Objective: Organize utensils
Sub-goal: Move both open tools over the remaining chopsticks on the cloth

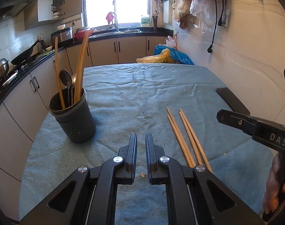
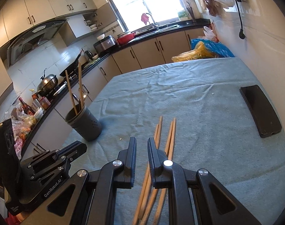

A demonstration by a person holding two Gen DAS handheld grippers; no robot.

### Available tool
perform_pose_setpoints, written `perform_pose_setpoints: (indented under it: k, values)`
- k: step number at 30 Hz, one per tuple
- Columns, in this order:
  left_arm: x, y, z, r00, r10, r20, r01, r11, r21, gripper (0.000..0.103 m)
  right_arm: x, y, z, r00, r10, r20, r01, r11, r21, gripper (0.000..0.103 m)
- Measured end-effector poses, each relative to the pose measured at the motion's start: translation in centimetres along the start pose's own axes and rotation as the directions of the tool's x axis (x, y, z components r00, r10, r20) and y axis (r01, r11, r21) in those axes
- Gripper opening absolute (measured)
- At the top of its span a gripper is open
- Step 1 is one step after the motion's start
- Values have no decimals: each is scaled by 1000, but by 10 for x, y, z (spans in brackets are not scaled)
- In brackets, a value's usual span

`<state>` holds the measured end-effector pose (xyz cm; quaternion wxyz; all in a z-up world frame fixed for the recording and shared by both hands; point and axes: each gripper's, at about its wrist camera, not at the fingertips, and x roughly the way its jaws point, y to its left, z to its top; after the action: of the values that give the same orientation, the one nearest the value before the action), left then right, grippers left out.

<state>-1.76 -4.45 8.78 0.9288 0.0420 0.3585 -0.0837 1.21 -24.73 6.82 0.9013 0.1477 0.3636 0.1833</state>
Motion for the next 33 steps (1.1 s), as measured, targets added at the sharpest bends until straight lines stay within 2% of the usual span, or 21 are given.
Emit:
perform_pose_setpoints:
  k: [11, 20, 22, 24, 33]
  values:
    - [2, -3, 0, 1000, 21, -2, -21, 999, 25, 9, 21, -8, 4, 998, -15, -69, 17, 1000, 25, 13]
    - [3, -2, -1, 999, 35, 1, -35, 999, 37, 10, 43, -13, 7, 989, -66, -134, 69, 998, 13, 13]
    - [4, -2, -2, 999, 41, 2, -41, 998, 44, 11, 46, -14, 8, 987, -73, -142, 76, 997, 10, 13]
    - [4, -2, -2, 999, 44, 6, -45, 998, 49, 19, 50, -14, 9, 985, -78, -156, 80, 997, 9, 13]
    - [7, 5, -5, 999, 37, -6, -37, 999, 39, 20, 63, -32, 27, 976, -98, -192, 106, 994, 35, 13]
